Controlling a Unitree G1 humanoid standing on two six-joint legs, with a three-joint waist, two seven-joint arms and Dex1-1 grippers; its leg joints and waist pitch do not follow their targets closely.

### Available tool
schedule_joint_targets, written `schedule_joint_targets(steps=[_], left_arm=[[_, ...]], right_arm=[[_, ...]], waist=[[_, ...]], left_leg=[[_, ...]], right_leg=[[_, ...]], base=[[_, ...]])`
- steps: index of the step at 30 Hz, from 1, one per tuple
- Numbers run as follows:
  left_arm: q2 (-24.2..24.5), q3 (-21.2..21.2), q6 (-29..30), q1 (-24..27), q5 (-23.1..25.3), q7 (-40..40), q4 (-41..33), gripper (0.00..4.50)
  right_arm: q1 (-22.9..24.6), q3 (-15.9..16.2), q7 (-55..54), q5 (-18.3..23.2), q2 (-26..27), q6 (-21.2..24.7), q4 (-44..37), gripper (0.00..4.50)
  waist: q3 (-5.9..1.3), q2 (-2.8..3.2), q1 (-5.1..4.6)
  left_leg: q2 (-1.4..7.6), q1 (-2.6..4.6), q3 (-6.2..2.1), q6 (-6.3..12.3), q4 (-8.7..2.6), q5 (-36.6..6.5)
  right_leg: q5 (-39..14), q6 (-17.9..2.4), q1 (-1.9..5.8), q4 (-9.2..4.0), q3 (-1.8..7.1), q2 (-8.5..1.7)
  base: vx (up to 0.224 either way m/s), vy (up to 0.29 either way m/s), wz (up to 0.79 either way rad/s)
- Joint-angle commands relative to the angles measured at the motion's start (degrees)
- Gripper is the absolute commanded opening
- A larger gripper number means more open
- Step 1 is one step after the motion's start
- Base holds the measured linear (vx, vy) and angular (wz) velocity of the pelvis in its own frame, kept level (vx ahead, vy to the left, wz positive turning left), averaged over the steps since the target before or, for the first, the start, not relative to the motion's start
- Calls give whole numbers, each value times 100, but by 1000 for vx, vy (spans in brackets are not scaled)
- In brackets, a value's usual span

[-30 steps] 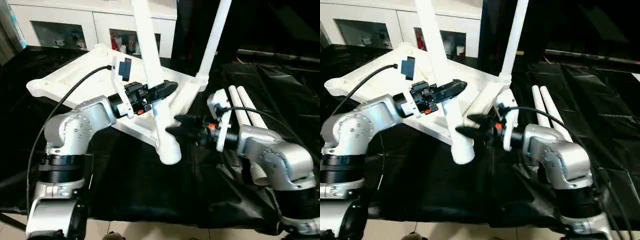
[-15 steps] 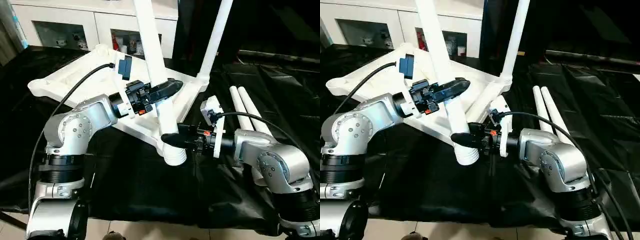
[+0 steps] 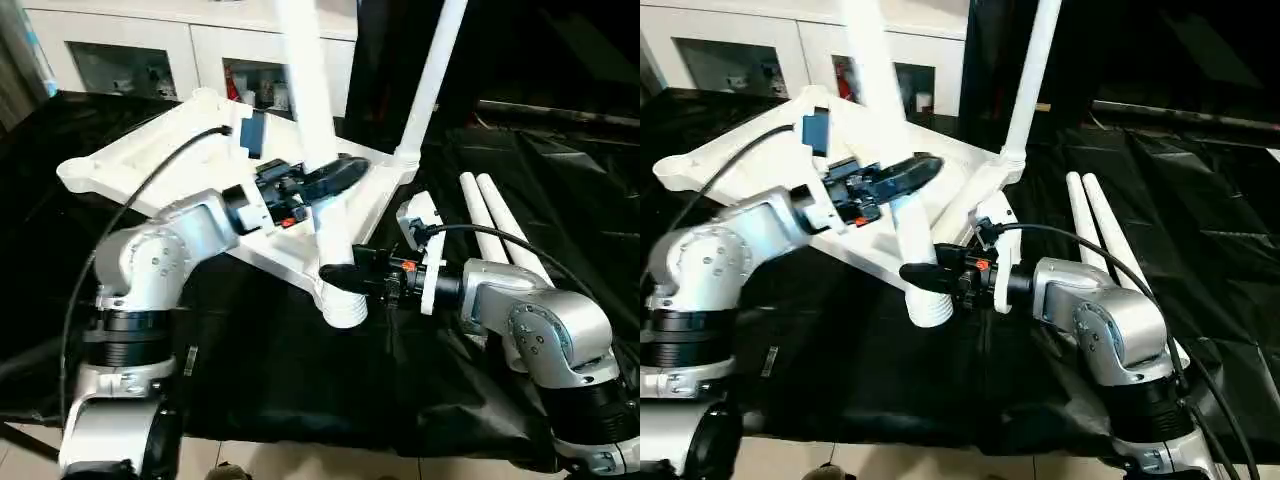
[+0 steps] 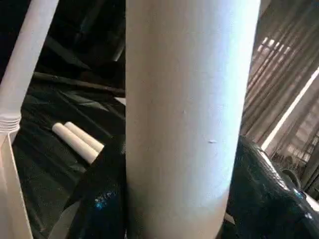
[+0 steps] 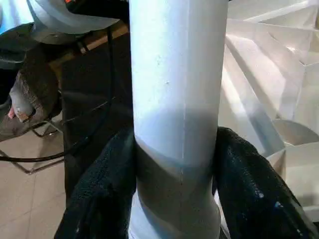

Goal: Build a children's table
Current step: Pick table leg

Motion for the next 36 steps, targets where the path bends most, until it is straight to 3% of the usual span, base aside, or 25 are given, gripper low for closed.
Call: schedule_joint_targets(steps=[1,3,4,16,22,23,24,31,36], left_arm=[[-46,-157,66,96,20,41,-213,304],[-42,-163,90,142,-8,42,-251,307],[-41,-165,94,147,-9,46,-255,281],[110,-418,18,329,207,30,-284,196],[124,-482,-122,292,337,43,-225,187],[121,-481,-135,282,351,48,-210,187],[126,-489,-169,264,376,33,-192,187],[227,-669,-367,227,458,-229,-268,186],[268,-768,-404,226,471,-376,-354,186]], right_arm=[[-48,-134,-121,-54,-3,-63,38,188],[-41,-126,-133,-53,-4,-67,26,188],[-40,-125,-136,-53,-4,-68,26,188],[-73,-113,-186,-11,-11,-86,25,188],[-58,-60,-185,-84,-50,-171,-22,188],[-61,-51,-189,-101,-51,-190,-23,244],[-72,-85,-235,-67,-9,-137,1,258],[-130,-59,-281,-31,-17,112,86,311],[-161,-23,-304,-7,-37,243,150,317]], waist=[[-429,14,14],[-429,17,14],[-428,18,12],[-426,42,10],[-428,35,7],[-425,35,6],[-425,33,5],[-424,15,7],[-427,33,4]], left_leg=[[-162,36,124,-121,-333,-644],[-164,39,124,-113,-333,-626],[-165,41,127,-110,-332,-635],[-162,46,121,-147,-339,-690],[-161,46,122,-144,-337,-683],[-162,49,124,-146,-337,-702],[-164,44,124,-145,-336,-689],[-169,45,123,-140,-341,-660],[-164,51,125,-165,-339,-675]], right_leg=[[-257,-1117,364,-349,64,-98],[-244,-1109,362,-348,65,-94],[-251,-1107,357,-352,66,-92],[-305,-1064,350,-356,65,-91],[-281,-1073,354,-356,66,-91],[-310,-1068,351,-359,66,-91],[-309,-1067,352,-359,68,-91],[-344,-1039,352,-365,66,-88],[-314,-1059,348,-352,68,-89]], base=[[0,0,0],[0,0,0],[0,0,0],[0,0,0],[0,0,0],[0,0,0],[0,0,0],[0,0,0],[0,0,0]])
